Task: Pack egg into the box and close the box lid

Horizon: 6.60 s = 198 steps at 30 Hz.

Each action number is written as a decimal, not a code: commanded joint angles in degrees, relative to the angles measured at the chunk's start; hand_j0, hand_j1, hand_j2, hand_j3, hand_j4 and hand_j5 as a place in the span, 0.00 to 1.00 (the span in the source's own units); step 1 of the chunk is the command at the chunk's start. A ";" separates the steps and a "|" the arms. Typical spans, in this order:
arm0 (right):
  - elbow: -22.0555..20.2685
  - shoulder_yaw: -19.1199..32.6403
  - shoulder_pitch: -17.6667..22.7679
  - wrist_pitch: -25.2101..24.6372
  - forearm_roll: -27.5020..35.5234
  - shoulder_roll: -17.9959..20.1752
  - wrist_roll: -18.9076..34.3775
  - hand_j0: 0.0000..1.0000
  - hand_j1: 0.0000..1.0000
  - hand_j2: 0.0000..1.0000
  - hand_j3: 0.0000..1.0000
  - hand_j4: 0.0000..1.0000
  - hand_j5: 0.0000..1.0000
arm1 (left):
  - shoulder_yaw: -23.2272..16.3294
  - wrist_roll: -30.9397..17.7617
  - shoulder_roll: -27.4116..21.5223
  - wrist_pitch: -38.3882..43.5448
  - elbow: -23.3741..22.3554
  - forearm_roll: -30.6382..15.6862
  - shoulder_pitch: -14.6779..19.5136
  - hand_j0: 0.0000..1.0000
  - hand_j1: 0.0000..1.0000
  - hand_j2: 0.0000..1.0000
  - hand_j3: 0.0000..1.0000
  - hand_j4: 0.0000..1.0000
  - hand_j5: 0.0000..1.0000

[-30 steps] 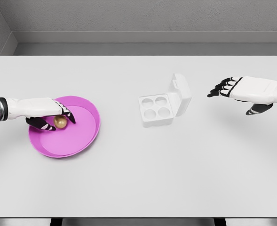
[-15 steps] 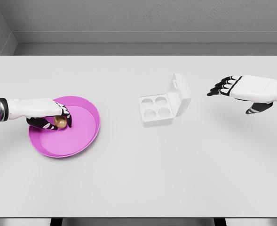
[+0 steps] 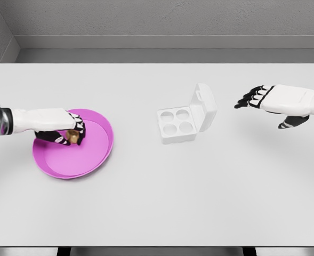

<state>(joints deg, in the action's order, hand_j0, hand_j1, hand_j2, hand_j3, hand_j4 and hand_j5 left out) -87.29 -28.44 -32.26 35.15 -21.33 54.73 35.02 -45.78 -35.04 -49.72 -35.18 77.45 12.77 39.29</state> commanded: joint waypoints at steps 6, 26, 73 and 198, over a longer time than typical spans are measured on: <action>-0.25 0.14 0.00 -0.15 0.32 0.21 -0.02 1.00 1.00 1.00 1.00 1.00 1.00 | -0.01 0.06 2.00 0.18 3.85 -0.64 1.50 0.32 0.32 0.32 0.32 0.32 0.32; -1.30 0.23 -0.44 -0.15 0.32 0.21 -0.02 1.00 1.00 1.00 1.00 1.00 1.00 | -1.41 0.06 13.34 0.18 3.59 -0.38 4.22 0.32 0.32 0.32 0.32 0.32 0.32; -2.01 0.23 -0.53 -0.15 0.32 0.12 -0.02 1.00 1.00 1.00 1.00 1.00 1.00 | -2.65 0.04 34.61 0.18 -14.25 2.96 10.72 0.36 0.36 0.36 0.36 0.36 0.36; -2.62 -8.21 -7.91 -0.15 -5.83 -10.25 -0.02 1.00 1.00 1.00 1.00 1.00 1.00 | 6.67 0.32 9.21 0.18 -39.04 -15.50 9.49 1.00 1.00 1.00 1.00 1.00 1.00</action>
<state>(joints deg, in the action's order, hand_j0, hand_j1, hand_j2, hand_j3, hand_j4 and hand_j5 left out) -89.91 -36.68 -40.17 35.15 -27.46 45.38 35.03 -39.24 -34.74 -40.48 -35.14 38.75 -2.32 48.78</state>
